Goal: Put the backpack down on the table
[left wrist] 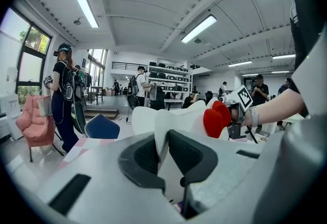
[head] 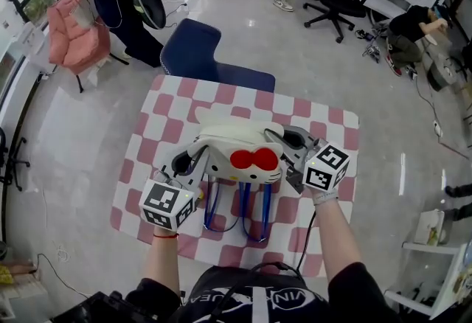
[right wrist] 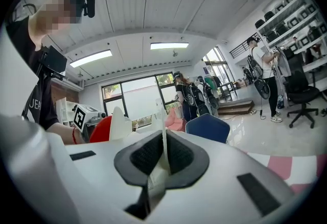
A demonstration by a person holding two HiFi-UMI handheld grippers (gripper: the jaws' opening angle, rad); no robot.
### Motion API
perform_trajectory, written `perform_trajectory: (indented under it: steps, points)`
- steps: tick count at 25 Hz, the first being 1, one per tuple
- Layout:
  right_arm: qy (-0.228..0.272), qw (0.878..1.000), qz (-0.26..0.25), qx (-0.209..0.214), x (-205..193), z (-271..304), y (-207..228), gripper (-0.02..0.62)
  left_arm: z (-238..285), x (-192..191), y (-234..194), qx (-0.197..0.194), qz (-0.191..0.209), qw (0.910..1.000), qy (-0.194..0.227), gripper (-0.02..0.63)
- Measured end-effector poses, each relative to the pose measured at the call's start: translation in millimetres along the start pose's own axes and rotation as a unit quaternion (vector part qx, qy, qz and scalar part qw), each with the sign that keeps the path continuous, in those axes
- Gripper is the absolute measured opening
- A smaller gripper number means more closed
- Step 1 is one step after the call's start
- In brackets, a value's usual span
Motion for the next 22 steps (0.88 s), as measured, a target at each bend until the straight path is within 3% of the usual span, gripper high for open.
perform_trajectory:
  steps: [13, 22]
  points:
    - [-0.01, 0.999, -0.039, 0.01, 4, 6, 3, 0.011, 3, 0, -3, 0.005, 0.003, 0.9999, 0.01, 0.041]
    - [0.0, 1.0, -0.026, 0.014, -1, -5, 5, 0.012, 0, 0, 8, -0.008, 0.003, 1.0, 0.004, 0.041]
Point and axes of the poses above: the fingertips, and each gripper's own axes: z forward along the fingers, y to its right, x out of its top, the point moved 10 cm from there along -z, backward along the fingers, and after that the axes turned 14 degrees about y, right-handed, at the moved point
